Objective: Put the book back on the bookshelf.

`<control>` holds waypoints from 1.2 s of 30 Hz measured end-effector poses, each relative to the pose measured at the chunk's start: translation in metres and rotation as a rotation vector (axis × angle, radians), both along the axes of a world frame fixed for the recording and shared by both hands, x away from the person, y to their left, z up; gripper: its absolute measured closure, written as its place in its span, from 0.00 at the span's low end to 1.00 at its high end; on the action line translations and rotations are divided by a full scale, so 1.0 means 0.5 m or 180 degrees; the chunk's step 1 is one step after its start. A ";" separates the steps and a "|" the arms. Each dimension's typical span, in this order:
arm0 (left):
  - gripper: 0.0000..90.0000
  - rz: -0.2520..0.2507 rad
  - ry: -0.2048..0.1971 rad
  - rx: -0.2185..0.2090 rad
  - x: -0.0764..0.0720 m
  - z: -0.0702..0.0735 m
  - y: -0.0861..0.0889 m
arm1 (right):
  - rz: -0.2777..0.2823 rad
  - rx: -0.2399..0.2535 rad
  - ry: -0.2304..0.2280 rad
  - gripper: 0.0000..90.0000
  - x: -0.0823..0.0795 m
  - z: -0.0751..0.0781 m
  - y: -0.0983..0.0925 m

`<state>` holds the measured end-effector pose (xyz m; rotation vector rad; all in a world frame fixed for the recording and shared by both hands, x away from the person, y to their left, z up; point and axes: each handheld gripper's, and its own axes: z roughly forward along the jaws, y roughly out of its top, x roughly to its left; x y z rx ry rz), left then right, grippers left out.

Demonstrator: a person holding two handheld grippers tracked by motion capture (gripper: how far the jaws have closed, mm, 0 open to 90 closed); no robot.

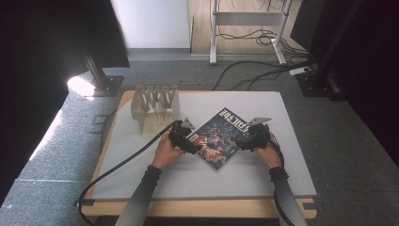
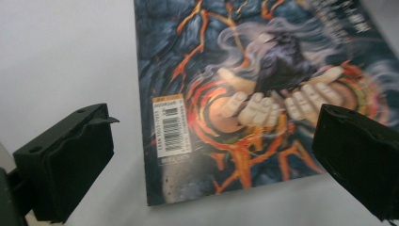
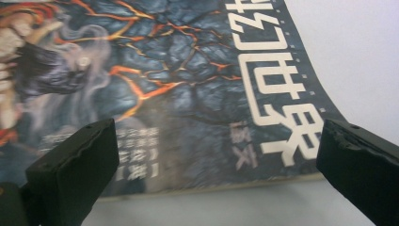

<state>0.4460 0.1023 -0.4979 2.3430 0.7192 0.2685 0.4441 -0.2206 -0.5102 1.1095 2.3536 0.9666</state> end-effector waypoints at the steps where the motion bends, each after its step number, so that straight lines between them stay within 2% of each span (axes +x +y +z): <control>1: 0.00 -0.0007 0.0030 0.0031 0.005 -0.010 -0.001 | 0.0008 -0.0006 0.0029 0.00 0.014 -0.005 -0.002; 7: 0.00 -0.0002 0.0110 -0.0052 0.017 -0.032 -0.005 | 0.0043 0.0008 0.0107 0.00 0.053 -0.019 0.000; 13: 0.00 -0.0026 0.0155 -0.0031 0.023 -0.044 -0.005 | 0.0020 0.0056 0.0144 0.00 0.080 -0.029 -0.007; 16: 0.00 -0.0028 0.0209 -0.0103 0.025 -0.048 -0.006 | 0.0008 0.0068 0.0154 0.00 0.093 -0.030 -0.014; 17: 0.00 -0.0055 0.0261 -0.0167 0.026 -0.052 -0.008 | 0.0011 0.0061 0.0168 0.00 0.095 -0.030 -0.015; 21: 0.00 -0.0091 0.0241 -0.0205 0.022 -0.055 -0.011 | 0.0039 0.0221 0.0326 0.00 0.107 -0.037 -0.026; 31: 0.00 -0.0097 0.0232 -0.0194 0.006 -0.055 -0.008 | 0.0018 0.0243 0.0296 0.00 0.090 -0.040 -0.024; 36: 0.00 -0.0142 0.0221 -0.0205 -0.026 -0.057 0.008 | -0.0001 0.0254 0.0284 0.00 0.050 -0.041 -0.014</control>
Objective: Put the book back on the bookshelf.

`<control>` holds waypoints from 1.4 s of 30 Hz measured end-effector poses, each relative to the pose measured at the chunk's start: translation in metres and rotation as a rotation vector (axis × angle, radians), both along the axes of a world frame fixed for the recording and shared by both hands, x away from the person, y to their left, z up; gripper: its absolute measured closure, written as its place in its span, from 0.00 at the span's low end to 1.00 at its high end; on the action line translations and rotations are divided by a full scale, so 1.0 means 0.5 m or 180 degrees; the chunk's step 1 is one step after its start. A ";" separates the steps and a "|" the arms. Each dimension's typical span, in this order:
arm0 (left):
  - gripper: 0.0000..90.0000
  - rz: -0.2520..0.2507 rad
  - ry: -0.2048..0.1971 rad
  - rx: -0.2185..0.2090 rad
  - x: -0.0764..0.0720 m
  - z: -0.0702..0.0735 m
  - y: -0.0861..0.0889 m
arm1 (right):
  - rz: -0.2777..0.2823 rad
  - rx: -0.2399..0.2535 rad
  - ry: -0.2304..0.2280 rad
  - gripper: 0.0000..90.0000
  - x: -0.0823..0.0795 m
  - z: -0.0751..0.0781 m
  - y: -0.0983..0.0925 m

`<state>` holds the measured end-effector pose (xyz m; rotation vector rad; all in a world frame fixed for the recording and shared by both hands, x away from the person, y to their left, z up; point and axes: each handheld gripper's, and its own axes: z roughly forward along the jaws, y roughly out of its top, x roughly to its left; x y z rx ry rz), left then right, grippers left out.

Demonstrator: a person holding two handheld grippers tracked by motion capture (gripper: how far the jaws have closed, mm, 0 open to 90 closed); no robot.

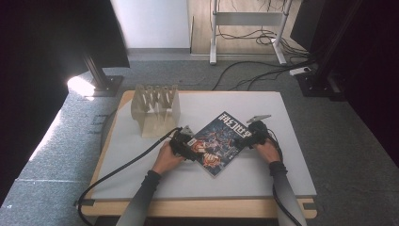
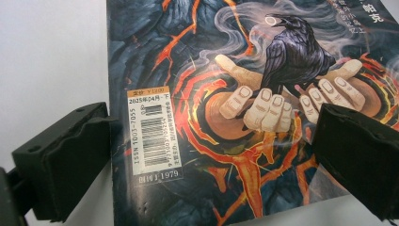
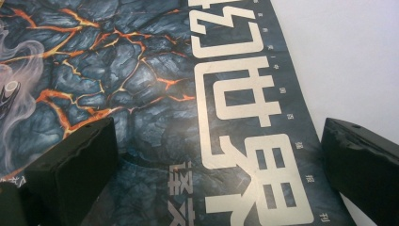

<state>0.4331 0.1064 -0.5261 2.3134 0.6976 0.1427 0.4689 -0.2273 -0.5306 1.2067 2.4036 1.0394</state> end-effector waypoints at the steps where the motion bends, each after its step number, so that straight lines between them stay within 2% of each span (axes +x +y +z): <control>1: 0.00 -0.0016 0.0007 0.0008 -0.007 0.000 0.003 | 0.0008 0.0009 -0.0012 0.00 -0.007 -0.001 0.003; 4: 0.00 -0.0028 0.0009 0.0011 -0.022 0.001 0.010 | 0.0016 0.0007 -0.0008 0.00 -0.024 -0.001 0.008; 6: 0.00 -0.0062 0.0009 0.0021 -0.041 0.001 0.021 | 0.0032 -0.0013 -0.0015 0.00 -0.050 0.000 0.018; 7: 0.00 -0.0062 0.0009 0.0021 -0.041 0.001 0.021 | 0.0036 -0.0006 -0.0022 0.00 -0.059 0.000 0.021; 8: 0.00 -0.0068 0.0008 0.0008 -0.048 0.001 0.025 | 0.0036 -0.0006 -0.0022 0.00 -0.059 0.000 0.021; 10: 0.00 -0.0085 0.0001 -0.0009 -0.064 0.000 0.034 | 0.0043 -0.0028 -0.0039 0.00 -0.089 0.001 0.031; 12: 0.00 -0.0107 0.0001 -0.0001 -0.083 0.000 0.043 | 0.0040 -0.0027 -0.0056 0.00 -0.105 0.000 0.036; 13: 0.00 -0.0107 0.0001 -0.0001 -0.083 0.000 0.043 | 0.0040 -0.0027 -0.0056 0.00 -0.105 0.000 0.036; 16: 0.00 -0.0126 0.0003 0.0036 -0.108 0.002 0.051 | 0.0037 -0.0034 -0.0104 0.00 -0.137 0.000 0.047; 21: 0.00 -0.0082 -0.0014 0.0005 -0.122 0.000 0.052 | 0.0043 -0.0031 -0.0120 0.00 -0.150 0.000 0.050; 24: 0.00 -0.0042 -0.0004 0.0024 -0.130 0.001 0.049 | 0.0002 -0.0180 -0.0187 0.00 -0.166 0.011 0.045; 28: 0.00 -0.0054 0.0013 0.0052 -0.142 0.003 0.046 | -0.0067 -0.0168 -0.0244 0.00 -0.185 0.021 0.026; 33: 0.00 -0.0078 0.0011 0.0063 -0.180 0.003 0.034 | -0.0221 -0.0194 -0.0218 0.01 -0.224 0.021 -0.006; 37: 0.00 -0.0190 0.0030 0.0111 -0.186 0.006 0.033 | -0.0259 -0.0238 -0.0178 0.01 -0.233 0.009 -0.011; 38: 0.00 -0.0313 0.0048 0.0144 -0.181 0.009 0.038 | -0.0248 -0.0245 -0.0164 0.01 -0.235 0.003 -0.011; 39: 0.00 -0.0326 0.0046 0.0170 -0.178 0.012 0.042 | -0.0255 -0.0234 -0.0167 0.00 -0.236 0.002 -0.010; 42: 0.00 -0.0234 -0.0084 0.0232 -0.167 0.026 0.061 | -0.0256 -0.0277 -0.0207 0.00 -0.237 0.002 -0.008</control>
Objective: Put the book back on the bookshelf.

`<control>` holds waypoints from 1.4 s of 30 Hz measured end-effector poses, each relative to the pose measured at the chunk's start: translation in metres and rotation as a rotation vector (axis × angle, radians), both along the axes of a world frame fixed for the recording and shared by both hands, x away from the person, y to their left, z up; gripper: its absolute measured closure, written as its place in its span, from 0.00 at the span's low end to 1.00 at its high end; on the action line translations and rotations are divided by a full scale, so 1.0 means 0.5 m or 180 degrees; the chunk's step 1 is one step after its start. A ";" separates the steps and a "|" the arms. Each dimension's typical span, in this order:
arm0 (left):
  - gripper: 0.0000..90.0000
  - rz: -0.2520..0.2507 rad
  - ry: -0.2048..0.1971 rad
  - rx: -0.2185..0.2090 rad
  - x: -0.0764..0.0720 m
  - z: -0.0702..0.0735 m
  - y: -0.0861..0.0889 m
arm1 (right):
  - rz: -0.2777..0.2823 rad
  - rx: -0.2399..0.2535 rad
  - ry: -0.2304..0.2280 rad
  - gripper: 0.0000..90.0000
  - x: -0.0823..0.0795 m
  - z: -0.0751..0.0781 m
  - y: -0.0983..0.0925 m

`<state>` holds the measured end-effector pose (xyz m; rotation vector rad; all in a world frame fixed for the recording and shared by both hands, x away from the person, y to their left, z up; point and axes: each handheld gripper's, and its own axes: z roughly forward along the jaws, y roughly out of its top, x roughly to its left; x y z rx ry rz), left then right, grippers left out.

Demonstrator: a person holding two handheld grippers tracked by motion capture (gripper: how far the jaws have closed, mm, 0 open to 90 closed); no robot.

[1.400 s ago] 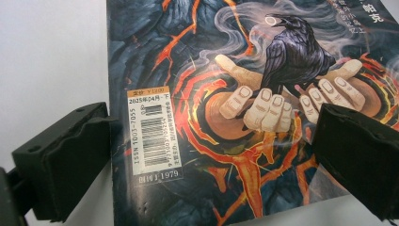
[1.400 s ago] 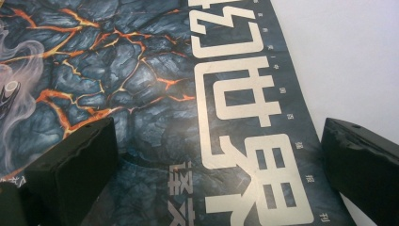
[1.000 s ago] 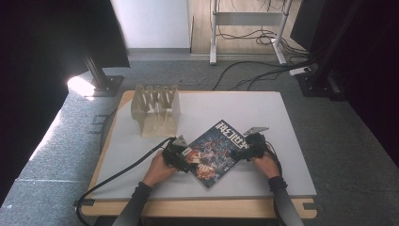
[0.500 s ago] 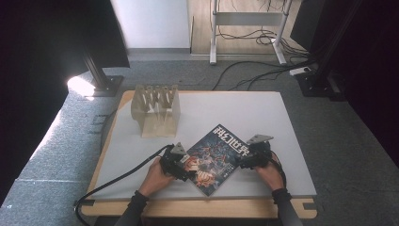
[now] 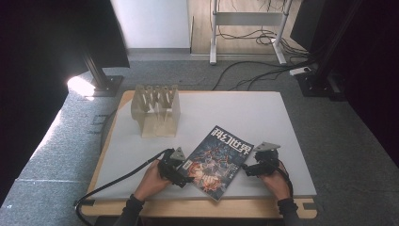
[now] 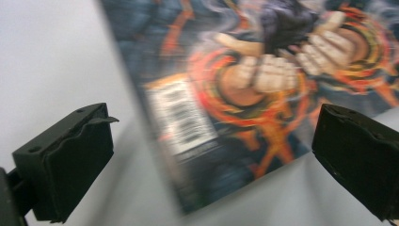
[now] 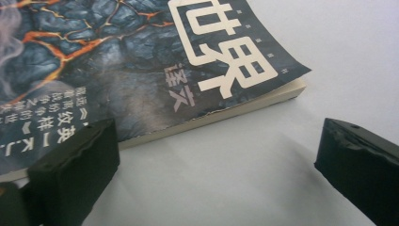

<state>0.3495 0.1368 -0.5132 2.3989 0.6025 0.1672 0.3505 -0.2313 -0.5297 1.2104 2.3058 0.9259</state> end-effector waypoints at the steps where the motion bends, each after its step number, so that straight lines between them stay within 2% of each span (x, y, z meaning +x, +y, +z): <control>1: 0.00 0.0040 -0.0046 0.0017 0.005 0.006 0.009 | 0.0002 -0.0018 -0.0005 0.00 0.000 -0.001 0.001; 3: 0.00 0.0164 -0.0138 0.0069 0.020 0.013 0.029 | 0.0011 -0.0022 -0.0016 0.00 0.001 -0.002 0.000; 4: 0.00 0.0164 -0.0138 0.0069 0.020 0.013 0.029 | 0.0011 -0.0022 -0.0016 0.00 0.001 -0.002 0.000; 6: 0.00 0.0316 -0.0170 0.0135 0.039 0.015 0.052 | 0.0015 -0.0012 -0.0011 0.00 0.002 -0.003 0.000; 7: 0.00 0.0440 -0.0171 0.0153 0.058 0.011 0.072 | 0.0021 -0.0013 -0.0008 0.00 0.003 -0.003 0.000; 8: 0.00 0.0440 -0.0171 0.0153 0.058 0.011 0.072 | 0.0021 -0.0013 -0.0008 0.00 0.003 -0.003 0.000; 11: 0.00 0.0589 -0.0131 0.0153 0.084 -0.007 0.091 | 0.0029 -0.0028 0.0019 0.00 0.007 -0.002 0.001; 12: 0.00 0.0587 -0.0095 0.0154 0.090 -0.020 0.089 | 0.0022 -0.0052 0.0018 0.00 0.012 -0.001 0.003; 13: 0.00 0.0587 -0.0095 0.0154 0.090 -0.020 0.089 | 0.0012 -0.0063 0.0010 0.00 0.015 -0.001 0.005; 14: 0.00 0.0582 -0.0065 0.0053 0.092 -0.023 0.089 | 0.0000 -0.0065 0.0009 0.00 0.018 0.000 0.007; 15: 0.00 0.0587 -0.0116 -0.0003 0.089 -0.027 0.085 | -0.0008 -0.0070 0.0003 0.00 0.022 0.000 0.008; 16: 0.00 0.0575 -0.0140 -0.0033 0.087 -0.030 0.081 | -0.0018 -0.0069 0.0008 0.00 0.027 0.000 0.010; 22: 0.00 0.0500 -0.0133 -0.0014 0.073 -0.028 0.073 | -0.0053 -0.0120 0.0017 0.00 0.053 0.002 0.019; 27: 0.00 0.0366 -0.0123 -0.0006 0.048 -0.028 0.060 | -0.0108 -0.0081 0.0071 0.00 0.095 0.002 0.020; 31: 0.00 0.0205 -0.0139 -0.0040 0.026 -0.030 0.044 | -0.0144 -0.0069 0.0105 0.00 0.124 0.002 0.025; 33: 0.00 0.0178 -0.0137 -0.0045 0.024 -0.030 0.042 | -0.0139 -0.0074 0.0109 0.00 0.131 0.002 0.026; 35: 0.00 0.0127 -0.0137 -0.0055 0.020 -0.031 0.037 | -0.0109 -0.0098 0.0131 0.00 0.152 0.004 0.032; 42: 0.00 -0.0155 -0.0131 -0.0078 0.005 -0.032 0.000 | -0.0114 -0.0156 0.0114 0.00 0.198 0.006 0.054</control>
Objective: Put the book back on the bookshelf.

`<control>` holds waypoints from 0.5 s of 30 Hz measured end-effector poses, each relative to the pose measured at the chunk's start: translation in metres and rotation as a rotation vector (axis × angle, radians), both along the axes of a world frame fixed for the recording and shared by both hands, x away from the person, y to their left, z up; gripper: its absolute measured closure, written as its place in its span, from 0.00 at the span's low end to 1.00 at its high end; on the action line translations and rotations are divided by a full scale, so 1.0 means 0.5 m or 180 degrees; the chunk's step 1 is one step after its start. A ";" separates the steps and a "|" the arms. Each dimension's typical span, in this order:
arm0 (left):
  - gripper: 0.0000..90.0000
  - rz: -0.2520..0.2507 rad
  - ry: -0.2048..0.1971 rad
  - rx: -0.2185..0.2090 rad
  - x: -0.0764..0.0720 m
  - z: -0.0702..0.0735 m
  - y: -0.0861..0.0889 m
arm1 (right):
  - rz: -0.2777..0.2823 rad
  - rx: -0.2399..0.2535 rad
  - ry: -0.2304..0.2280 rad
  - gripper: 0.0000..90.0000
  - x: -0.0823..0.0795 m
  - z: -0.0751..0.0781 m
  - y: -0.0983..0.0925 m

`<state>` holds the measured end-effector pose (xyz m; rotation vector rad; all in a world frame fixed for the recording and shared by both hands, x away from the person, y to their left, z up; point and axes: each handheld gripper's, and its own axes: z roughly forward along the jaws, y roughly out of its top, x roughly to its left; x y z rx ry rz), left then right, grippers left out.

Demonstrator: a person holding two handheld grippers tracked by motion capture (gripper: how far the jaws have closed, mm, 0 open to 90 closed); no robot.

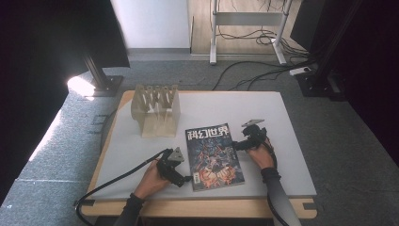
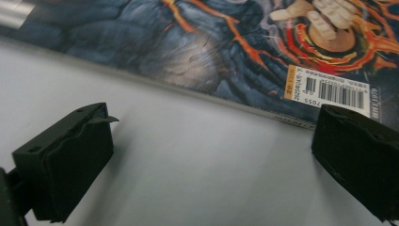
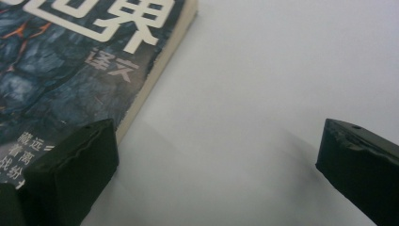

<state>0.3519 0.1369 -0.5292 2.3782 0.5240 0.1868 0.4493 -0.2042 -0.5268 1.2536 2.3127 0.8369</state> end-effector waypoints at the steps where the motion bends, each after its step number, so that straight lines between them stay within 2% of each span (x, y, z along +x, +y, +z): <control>1: 0.00 -0.0025 -0.0001 -0.0005 -0.001 0.000 -0.004 | -0.0005 -0.0001 0.0004 0.00 0.006 0.000 0.003; 3: 0.00 -0.0072 0.0006 0.0001 -0.003 0.000 -0.011 | -0.0020 -0.0027 0.0004 0.00 0.016 -0.001 0.009; 9: 0.00 -0.0166 0.0010 -0.0007 -0.005 -0.001 -0.025 | -0.0028 0.0034 0.0021 0.00 0.034 -0.003 0.017; 10: 0.00 -0.0166 0.0010 -0.0007 -0.005 -0.001 -0.025 | -0.0028 0.0034 0.0021 0.00 0.034 -0.003 0.017; 12: 0.00 -0.0161 0.0008 -0.0014 -0.006 -0.001 -0.025 | -0.0046 0.0142 0.0082 0.00 0.035 -0.006 0.010; 15: 0.00 -0.0161 0.0006 -0.0016 -0.006 -0.001 -0.025 | -0.0029 0.0164 0.0090 0.00 0.025 0.004 0.001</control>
